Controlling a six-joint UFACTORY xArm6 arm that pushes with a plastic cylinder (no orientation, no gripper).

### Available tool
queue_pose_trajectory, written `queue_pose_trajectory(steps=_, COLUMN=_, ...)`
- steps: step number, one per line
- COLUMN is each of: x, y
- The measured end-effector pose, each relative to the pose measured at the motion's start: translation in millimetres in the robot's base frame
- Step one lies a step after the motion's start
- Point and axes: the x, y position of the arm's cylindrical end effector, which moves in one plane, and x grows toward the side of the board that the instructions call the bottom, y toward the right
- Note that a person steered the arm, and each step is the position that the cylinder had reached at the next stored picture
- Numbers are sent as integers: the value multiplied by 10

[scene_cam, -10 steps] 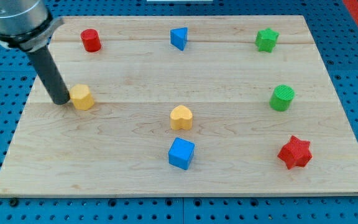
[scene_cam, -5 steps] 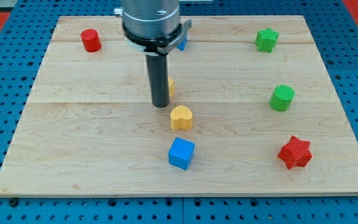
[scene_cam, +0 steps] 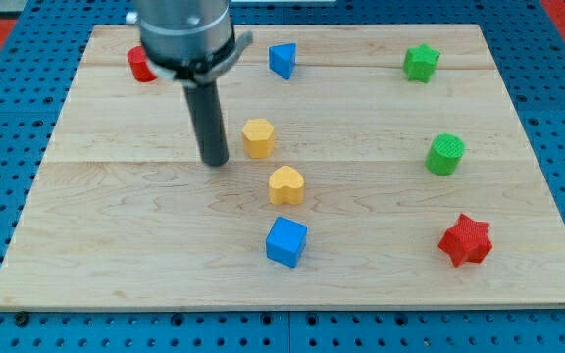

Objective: Move the yellow hexagon to the centre of the board

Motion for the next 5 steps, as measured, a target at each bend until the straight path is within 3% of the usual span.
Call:
queue_pose_trajectory(steps=2, x=-171, y=477)
queue_pose_trajectory(steps=5, x=-288, y=404)
